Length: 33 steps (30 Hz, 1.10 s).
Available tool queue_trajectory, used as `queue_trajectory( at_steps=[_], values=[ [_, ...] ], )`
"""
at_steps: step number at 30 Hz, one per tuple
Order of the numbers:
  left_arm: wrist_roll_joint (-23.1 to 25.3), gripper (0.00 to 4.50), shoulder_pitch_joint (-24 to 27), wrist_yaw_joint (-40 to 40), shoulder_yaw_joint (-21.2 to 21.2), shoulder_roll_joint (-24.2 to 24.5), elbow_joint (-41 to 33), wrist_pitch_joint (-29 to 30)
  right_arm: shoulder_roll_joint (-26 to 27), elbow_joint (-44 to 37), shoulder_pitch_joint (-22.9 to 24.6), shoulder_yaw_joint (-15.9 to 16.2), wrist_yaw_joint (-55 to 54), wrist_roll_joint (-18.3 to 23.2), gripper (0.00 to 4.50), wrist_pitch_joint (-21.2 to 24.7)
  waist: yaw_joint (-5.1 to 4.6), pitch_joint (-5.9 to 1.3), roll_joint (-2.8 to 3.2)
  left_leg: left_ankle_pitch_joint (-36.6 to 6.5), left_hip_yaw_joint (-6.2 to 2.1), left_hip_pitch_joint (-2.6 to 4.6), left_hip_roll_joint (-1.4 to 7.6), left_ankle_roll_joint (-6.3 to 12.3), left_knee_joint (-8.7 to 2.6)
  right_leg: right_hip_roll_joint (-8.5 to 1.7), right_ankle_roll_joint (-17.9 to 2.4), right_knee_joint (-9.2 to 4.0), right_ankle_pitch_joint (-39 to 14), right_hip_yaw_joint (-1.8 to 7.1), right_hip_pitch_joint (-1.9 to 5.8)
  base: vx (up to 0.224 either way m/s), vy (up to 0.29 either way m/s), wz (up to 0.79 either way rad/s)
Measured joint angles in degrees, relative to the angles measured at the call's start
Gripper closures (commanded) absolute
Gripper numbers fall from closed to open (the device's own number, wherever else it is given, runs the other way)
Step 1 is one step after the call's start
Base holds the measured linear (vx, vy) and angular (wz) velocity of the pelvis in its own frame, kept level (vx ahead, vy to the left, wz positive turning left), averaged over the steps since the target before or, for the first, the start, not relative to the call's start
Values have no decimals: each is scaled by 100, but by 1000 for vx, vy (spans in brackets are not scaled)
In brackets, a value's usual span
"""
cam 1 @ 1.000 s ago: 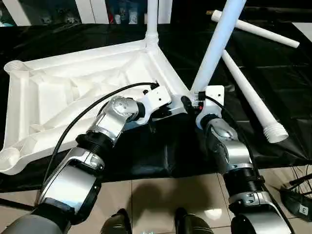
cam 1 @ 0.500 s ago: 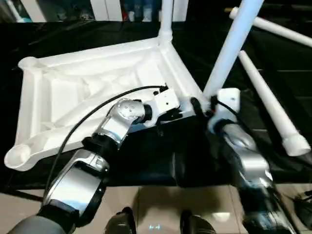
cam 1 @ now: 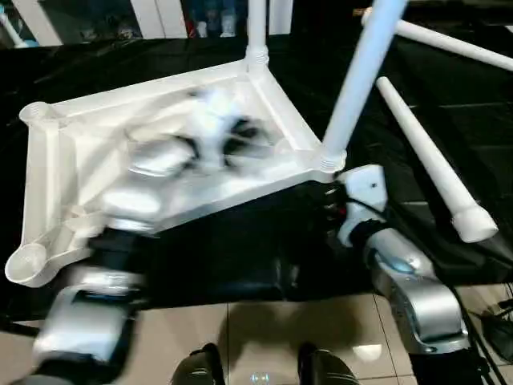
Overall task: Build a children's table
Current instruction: Rotate leg to tighten, then rotate table base
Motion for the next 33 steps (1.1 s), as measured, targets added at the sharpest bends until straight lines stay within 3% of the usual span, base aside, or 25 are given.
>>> queue_trajectory(
  at_steps=[2, 4, 7, 10, 15, 16, 23, 30, 33],
  values=[
    [361, 311, 142, 299, 160, 468, -300, 374, 14, 77, -66, 93, 63, -9, 71, 46, -21, -5, 11, 3, -3, 10, 0, -5, 1, 0, 1, 13, 0, 1, 0, 0, 0, 0],
    [697, 278, 282, 546, 330, 876, -403, 608, 18, 210, -125, 169, 92, -22, 71, 68, -22, -6, 13, 10, -15, 13, -3, -17, 3, 0, 5, 37, -2, 0, -1, 0, 0, 0],
    [1140, 278, 543, 933, 576, 1415, -416, 794, 20, 434, -268, 287, 125, -113, 71, 65, -24, -5, 13, 24, -47, 11, -4, -41, 3, 7, 12, 52, -7, -16, -4, 0, 0, 0],
    [1326, 232, 809, 1389, 825, 1936, -399, 966, 55, 694, -475, 355, 138, -144, 71, 62, -8, -5, 11, 34, -59, 3, 4, -56, 2, 9, 14, 57, -9, -37, -4, 0, 0, 0],
    [1769, 230, 1256, 1881, 1122, 2692, -250, 1193, 52, 1092, -658, 411, 198, -200, 71, 50, -6, -10, -3, 35, -64, -1, 8, -58, 6, 11, 15, 56, -10, -42, -4, 0, 0, 0],
    [1826, 198, 1312, 1883, 1146, 2751, -196, 1256, 53, 1126, -668, 415, 202, -224, 71, 49, 21, -9, -1, 35, -64, -3, 7, -58, 6, 8, 15, 56, -10, -43, -4, 0, 0, 0],
    [2089, 152, 1914, 1615, 846, 3335, 506, 1299, 125, 1692, -987, 542, 307, -271, 71, -182, 29, -16, -17, 36, -66, -2, 8, -59, 12, 9, 15, 68, -9, -43, -4, 0, 0, 0],
    [2030, 113, 1990, 1379, 525, 3361, 1430, 614, 142, 2300, -1281, 540, 333, -374, 71, -439, 63, -40, -59, 37, -70, 1, 8, -61, 15, 9, 14, 80, -8, -43, -3, 0, 0, 0],
    [1958, 73, 1963, 1130, 472, 3325, 1723, 394, 122, 2619, -1476, 536, 370, -383, 71, -538, 62, -46, -68, 37, -70, 4, 7, -62, 22, 8, 13, 92, -8, -41, -2, 0, 0, 0]
  ],
)
